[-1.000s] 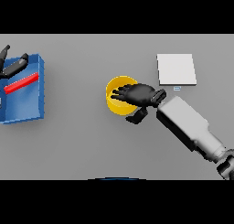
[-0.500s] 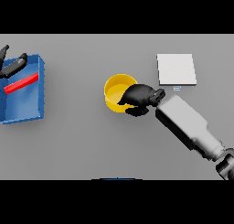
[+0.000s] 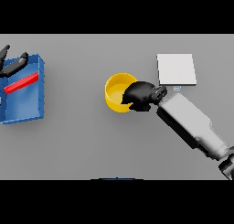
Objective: Pick up the red beaker and tilt it to pour out 1 green nut into yellow bowl. Pick up the yellow bowl and place it on the metallic measuring scale.
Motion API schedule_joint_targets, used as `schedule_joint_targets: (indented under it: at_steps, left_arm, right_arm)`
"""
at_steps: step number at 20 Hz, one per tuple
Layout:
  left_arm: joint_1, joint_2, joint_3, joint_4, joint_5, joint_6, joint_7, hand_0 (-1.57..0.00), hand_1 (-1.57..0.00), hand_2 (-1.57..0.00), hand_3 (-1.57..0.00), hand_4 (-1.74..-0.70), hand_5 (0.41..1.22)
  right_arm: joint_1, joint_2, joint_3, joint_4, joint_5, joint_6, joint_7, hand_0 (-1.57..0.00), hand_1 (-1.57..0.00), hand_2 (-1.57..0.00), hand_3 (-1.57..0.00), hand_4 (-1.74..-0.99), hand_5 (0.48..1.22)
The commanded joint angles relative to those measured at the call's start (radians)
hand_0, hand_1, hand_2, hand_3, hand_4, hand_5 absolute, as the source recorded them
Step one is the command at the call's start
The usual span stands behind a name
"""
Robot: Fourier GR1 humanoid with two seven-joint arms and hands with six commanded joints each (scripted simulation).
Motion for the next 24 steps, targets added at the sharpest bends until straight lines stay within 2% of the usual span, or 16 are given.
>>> schedule_joint_targets:
  at_steps: [1,2,3,6,7,8,12,13,15,18,23,24]
  left_arm:
    - [0.000,0.006,0.001,0.007,-0.004,0.000,-0.004,0.00,0.00,0.00,0.00,-0.78,0.704]
    - [0.014,0.001,-0.003,-0.007,-0.004,0.003,-0.020,0.00,0.00,0.00,0.00,-0.77,0.706]
    - [0.011,0.004,-0.003,-0.006,-0.006,0.003,-0.025,0.00,0.00,0.00,0.00,-0.77,0.706]
    - [-0.001,0.012,0.001,-0.016,0.004,-0.009,-0.013,0.00,0.00,0.00,0.00,-0.78,0.702]
    - [0.001,0.002,0.000,-0.010,0.007,-0.006,-0.025,0.00,0.00,0.00,0.00,-0.78,0.702]
    - [-0.013,0.001,0.005,-0.005,0.012,-0.008,-0.007,0.00,0.00,0.00,0.00,-0.78,0.702]
    - [-0.006,-0.003,0.009,-0.010,0.020,-0.007,-0.006,0.00,0.00,0.00,0.00,-0.80,0.704]
    - [0.005,0.001,0.011,-0.022,0.022,-0.006,-0.013,0.00,0.00,0.00,0.00,-0.80,0.704]
    - [0.010,-0.005,0.012,-0.040,0.030,-0.005,0.010,0.00,0.00,0.00,0.00,-0.81,0.710]
    - [0.023,-0.004,0.020,-0.061,0.046,-0.012,0.032,0.00,0.00,0.00,0.00,-0.83,0.728]
    - [0.020,-0.003,0.020,-0.069,0.044,-0.007,0.063,0.00,0.00,0.00,0.00,-0.85,0.746]
    - [0.017,-0.003,0.019,-0.075,0.045,-0.010,0.070,0.00,0.00,0.00,0.00,-0.85,0.754]
  right_arm:
    - [-0.001,-0.004,-0.007,-0.015,-0.008,0.012,0.011,-1.52,-1.52,-1.41,-1.18,-1.724,1.209]
    - [-0.004,-0.018,-0.012,-0.027,-0.010,0.018,0.008,-1.53,-1.53,-1.44,-1.17,-1.727,1.212]
    - [-0.013,-0.025,-0.025,-0.050,-0.021,0.039,0.030,-1.54,-1.54,-1.45,-1.17,-1.730,1.214]
    - [-0.008,-0.065,-0.045,-0.116,-0.040,0.082,0.058,-1.55,-1.55,-1.49,-1.15,-1.735,1.217]
    - [-0.024,-0.069,-0.056,-0.123,-0.045,0.093,0.073,-1.56,-1.56,-1.45,-1.20,-1.736,1.218]
    - [-0.026,-0.079,-0.065,-0.138,-0.043,0.092,0.093,-1.56,-1.56,-1.43,-1.22,-1.737,1.219]
    - [0.033,-0.136,-0.081,-0.222,-0.049,0.096,0.113,-1.57,-1.57,-1.51,-1.18,-1.739,1.219]
    - [0.024,-0.139,-0.099,-0.205,-0.053,0.091,0.116,-1.52,-1.57,-1.52,-1.18,-1.740,1.219]
    - [0.007,-0.175,-0.128,-0.202,-0.058,0.100,0.130,-1.54,-1.57,-1.49,-1.19,-1.740,1.220]
    - [-0.007,-0.204,-0.168,-0.165,-0.055,0.039,0.107,-1.55,-1.57,-1.52,-1.17,-1.741,1.220]
    - [-0.048,-0.247,-0.214,-0.019,-0.029,-0.062,0.074,-1.57,-1.57,-1.55,-1.15,-1.741,1.221]
    - [-0.058,-0.235,-0.217,0.014,-0.026,-0.079,0.081,-1.57,-1.57,-1.55,-1.16,-1.741,1.221]
